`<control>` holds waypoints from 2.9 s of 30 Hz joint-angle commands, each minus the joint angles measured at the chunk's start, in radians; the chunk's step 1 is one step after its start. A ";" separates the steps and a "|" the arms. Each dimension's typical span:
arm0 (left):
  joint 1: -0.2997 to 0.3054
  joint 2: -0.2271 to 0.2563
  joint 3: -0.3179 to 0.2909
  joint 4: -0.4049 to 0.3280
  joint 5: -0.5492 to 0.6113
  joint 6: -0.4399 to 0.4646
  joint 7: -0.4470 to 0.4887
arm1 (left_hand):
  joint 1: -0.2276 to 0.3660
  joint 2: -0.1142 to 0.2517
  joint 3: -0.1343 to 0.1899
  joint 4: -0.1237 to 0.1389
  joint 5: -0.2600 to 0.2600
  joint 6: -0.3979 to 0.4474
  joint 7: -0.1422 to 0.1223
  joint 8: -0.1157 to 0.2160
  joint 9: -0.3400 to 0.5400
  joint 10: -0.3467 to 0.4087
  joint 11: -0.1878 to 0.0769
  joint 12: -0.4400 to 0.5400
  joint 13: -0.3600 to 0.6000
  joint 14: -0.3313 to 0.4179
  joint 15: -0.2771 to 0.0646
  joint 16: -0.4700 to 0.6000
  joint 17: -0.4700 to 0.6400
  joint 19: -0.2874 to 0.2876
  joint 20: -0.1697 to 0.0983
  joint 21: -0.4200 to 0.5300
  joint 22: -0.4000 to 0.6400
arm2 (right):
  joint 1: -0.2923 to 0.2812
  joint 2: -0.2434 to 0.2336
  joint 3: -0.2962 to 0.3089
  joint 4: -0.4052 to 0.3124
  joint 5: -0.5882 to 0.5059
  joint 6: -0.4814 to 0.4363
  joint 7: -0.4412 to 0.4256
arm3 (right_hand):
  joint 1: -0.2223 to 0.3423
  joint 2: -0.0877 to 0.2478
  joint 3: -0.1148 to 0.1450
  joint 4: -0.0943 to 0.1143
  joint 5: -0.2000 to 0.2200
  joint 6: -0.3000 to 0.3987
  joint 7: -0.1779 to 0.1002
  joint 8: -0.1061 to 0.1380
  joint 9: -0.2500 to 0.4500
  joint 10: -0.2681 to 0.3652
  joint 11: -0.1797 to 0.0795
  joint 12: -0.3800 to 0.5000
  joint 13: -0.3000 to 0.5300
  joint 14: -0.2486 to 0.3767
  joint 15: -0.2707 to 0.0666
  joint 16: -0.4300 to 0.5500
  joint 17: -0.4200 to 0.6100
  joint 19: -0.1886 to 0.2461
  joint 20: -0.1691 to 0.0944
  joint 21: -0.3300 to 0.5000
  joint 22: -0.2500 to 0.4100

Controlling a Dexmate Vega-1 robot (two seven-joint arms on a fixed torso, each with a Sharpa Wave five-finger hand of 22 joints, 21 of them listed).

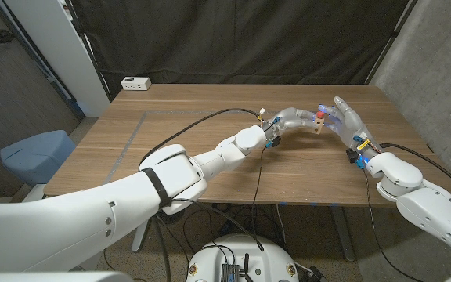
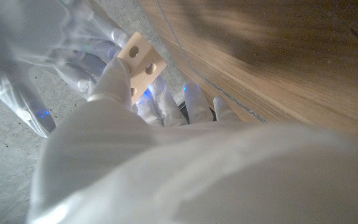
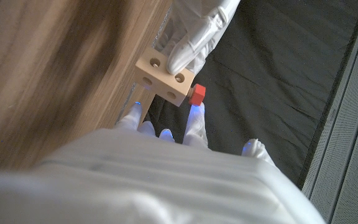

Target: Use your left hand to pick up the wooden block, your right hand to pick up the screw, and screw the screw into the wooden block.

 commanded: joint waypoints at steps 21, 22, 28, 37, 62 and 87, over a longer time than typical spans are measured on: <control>-0.004 -0.001 0.002 0.002 -0.007 0.016 -0.003 | 0.005 0.029 0.037 0.029 0.003 0.102 0.032 0.010 0.003 0.011 -0.004 0.016 0.140 0.011 -0.056 0.000 0.003 0.003 -0.007 0.001 0.002 | -0.004 -0.011 -0.002 -0.006 0.010 -0.015 -0.010 | -0.006 -0.001 -0.005 0.002 0.006 0.038 0.010 0.015 0.005 0.003 0.001 0.011 0.003 -0.029 0.002 0.003 0.003 0.008 0.010 0.007 0.001; -0.004 -0.002 0.002 0.002 -0.007 0.017 -0.003 | 0.005 0.029 0.037 0.029 0.003 0.101 0.033 0.010 0.003 0.011 -0.004 0.017 0.140 0.011 -0.057 0.000 0.003 0.003 -0.007 0.001 0.002 | -0.005 -0.012 -0.001 -0.008 0.010 -0.016 -0.011 | -0.007 -0.001 -0.005 0.002 0.006 0.042 0.012 0.016 0.006 0.003 0.001 0.011 0.003 -0.028 0.001 0.004 0.003 0.007 0.010 0.006 0.001; -0.004 -0.002 0.002 0.002 -0.008 0.020 -0.003 | 0.006 0.030 0.037 0.028 0.003 0.102 0.032 0.010 0.003 0.010 -0.003 0.016 0.140 0.012 -0.055 0.000 0.004 0.003 -0.007 0.001 0.002 | -0.007 -0.013 0.000 -0.013 0.008 -0.019 -0.015 | -0.007 -0.001 -0.006 0.003 0.007 0.061 0.017 0.023 0.006 0.012 -0.001 0.014 0.003 -0.023 0.001 0.005 0.003 0.008 0.011 0.007 0.001; -0.005 -0.003 0.002 0.003 -0.011 0.025 -0.004 | 0.005 0.030 0.037 0.029 0.003 0.103 0.032 0.011 0.003 0.011 -0.004 0.017 0.140 0.012 -0.055 0.000 0.003 0.004 -0.007 0.001 0.002 | -0.009 -0.013 0.002 -0.021 0.009 -0.028 -0.024 | -0.006 0.000 -0.006 0.003 0.009 0.086 0.023 0.030 0.007 0.028 -0.001 0.018 0.003 -0.017 0.000 0.008 0.002 0.014 0.009 0.009 0.001; 0.004 0.002 -0.002 0.000 -0.009 -0.003 -0.007 | 0.003 0.030 0.038 0.030 0.003 0.103 0.034 0.011 0.003 0.010 -0.004 0.017 0.140 0.012 -0.056 -0.001 0.003 0.004 -0.008 0.001 0.002 | -0.048 0.000 0.021 -0.044 0.010 -0.038 -0.057 | -0.003 0.003 -0.006 0.003 0.012 0.125 0.033 0.037 0.007 0.062 0.001 0.024 0.003 0.005 0.002 0.013 0.001 0.032 0.009 0.012 0.001; 0.009 -0.001 -0.003 -0.002 -0.002 -0.013 -0.008 | 0.002 0.030 0.039 0.030 0.004 0.103 0.034 0.011 0.003 0.012 -0.003 0.017 0.140 0.012 -0.054 -0.001 0.003 0.004 -0.008 0.001 0.002 | -0.102 0.017 0.058 -0.082 -0.018 -0.033 -0.092 | 0.003 0.004 -0.006 0.001 0.015 0.172 0.039 0.046 0.007 0.099 -0.011 0.029 0.002 0.030 0.000 0.018 0.000 0.055 0.008 0.016 0.000</control>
